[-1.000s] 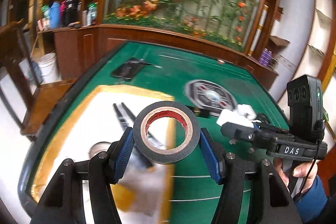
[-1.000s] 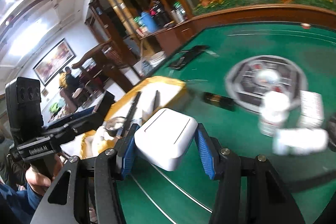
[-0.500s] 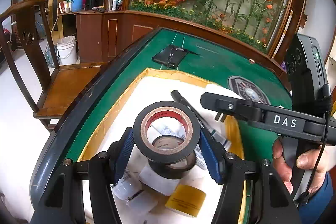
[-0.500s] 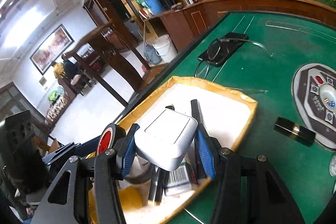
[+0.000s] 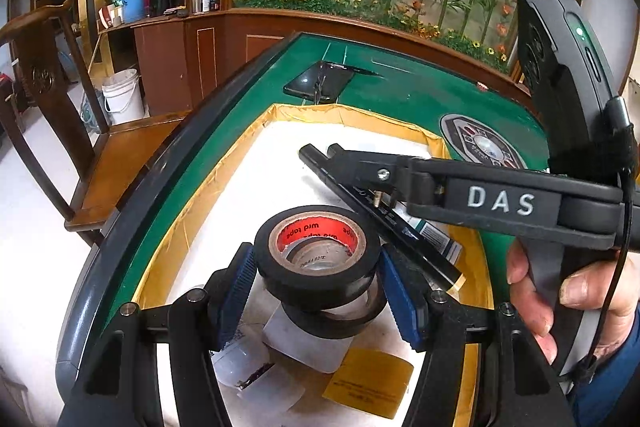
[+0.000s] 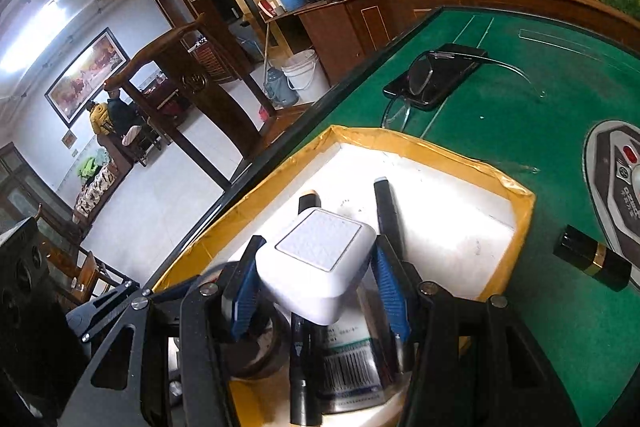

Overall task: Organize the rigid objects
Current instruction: 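Carry the tape and white box into the tray and open both tools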

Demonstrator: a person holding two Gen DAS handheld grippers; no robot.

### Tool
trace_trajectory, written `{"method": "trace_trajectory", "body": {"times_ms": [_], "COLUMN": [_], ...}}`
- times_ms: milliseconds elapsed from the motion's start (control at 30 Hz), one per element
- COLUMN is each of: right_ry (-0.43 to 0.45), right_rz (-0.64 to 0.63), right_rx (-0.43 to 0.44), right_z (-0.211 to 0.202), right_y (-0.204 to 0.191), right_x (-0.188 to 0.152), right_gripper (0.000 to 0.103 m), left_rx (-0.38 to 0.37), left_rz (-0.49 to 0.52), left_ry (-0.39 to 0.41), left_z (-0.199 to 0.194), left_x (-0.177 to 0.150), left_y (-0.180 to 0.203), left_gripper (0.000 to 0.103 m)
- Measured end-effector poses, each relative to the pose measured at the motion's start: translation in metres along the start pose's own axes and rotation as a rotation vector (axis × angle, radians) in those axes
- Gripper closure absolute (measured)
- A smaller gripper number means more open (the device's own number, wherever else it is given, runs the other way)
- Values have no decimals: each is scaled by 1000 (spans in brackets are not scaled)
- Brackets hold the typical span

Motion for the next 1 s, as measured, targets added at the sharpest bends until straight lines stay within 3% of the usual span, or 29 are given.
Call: {"method": "trace_trajectory", "body": {"times_ms": [333, 433, 500, 600, 667, 900, 1000], "right_ry": [17, 21, 33, 64, 85, 185, 224], "right_rz": [-81, -118, -139, -160, -169, -121, -87], "right_rx": [-15, -47, -41, -27, -31, 16, 19], "right_z": [10, 10, 6, -2, -9, -50, -71], "right_y": [-19, -24, -27, -30, -31, -22, -8], "right_x": [-6, -9, -9, -9, -9, 0, -1], "right_gripper": [50, 50, 49, 39, 32, 32, 32], "left_rx": [52, 74, 96, 111, 111, 149, 133], "left_rz": [-31, -30, -24, -26, -28, 8, 25], "left_ry": [-10, -7, 2, -4, -8, 35, 45], "left_z": [-2, -3, -6, -9, -11, -31, -37], "left_x": [-1, -1, -2, -5, -5, 2, 3], "left_y": [-8, -10, -10, -10, -9, 11, 25], "left_gripper": [36, 21, 17, 9, 8, 8, 8]}}
Point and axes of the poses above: each gripper's, at about its wrist camera, not at the fingertips, and z roughly the way its jaws point, y to its right, x to its top, the point moved 4 cm from there along z, roughly the way its jaws point, and after that the axes turned 9 degrees about x, right-handed, at the moved point
